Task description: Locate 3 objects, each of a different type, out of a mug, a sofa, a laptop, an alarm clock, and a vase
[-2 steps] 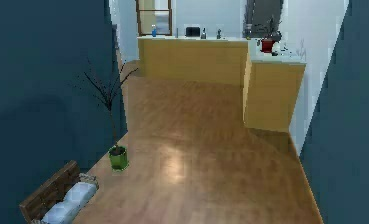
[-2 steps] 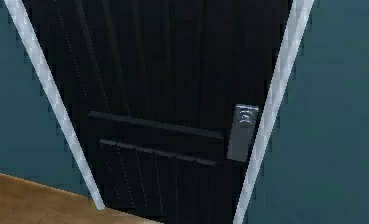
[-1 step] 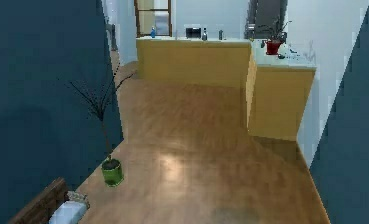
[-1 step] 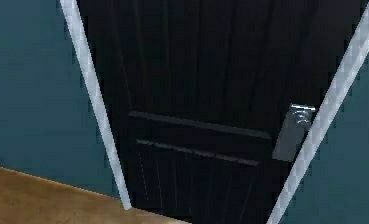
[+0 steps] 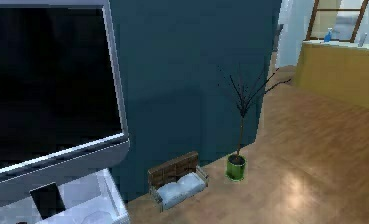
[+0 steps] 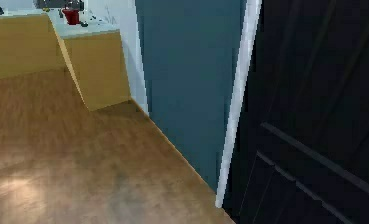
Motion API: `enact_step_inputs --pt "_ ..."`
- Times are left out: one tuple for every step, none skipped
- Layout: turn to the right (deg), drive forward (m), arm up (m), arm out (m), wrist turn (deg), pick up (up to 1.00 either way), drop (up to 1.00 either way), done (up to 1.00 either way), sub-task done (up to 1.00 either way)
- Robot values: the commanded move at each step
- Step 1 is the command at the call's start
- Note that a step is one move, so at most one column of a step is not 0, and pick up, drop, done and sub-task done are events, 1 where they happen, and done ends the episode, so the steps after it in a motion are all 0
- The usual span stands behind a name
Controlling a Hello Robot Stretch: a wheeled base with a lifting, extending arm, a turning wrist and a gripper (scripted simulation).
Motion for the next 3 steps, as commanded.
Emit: enact_step_inputs --pt "0.0 0.0 0.0 0.0 0.0 0.0 0.0 0.0 1.0" --pt "-45.0 0.0 0.0 0.0 0.0 0.0 0.0 0.0 0.0" --pt "-45.0 0.0 0.0 0.0 0.0 0.0 0.0 0.0 0.0"
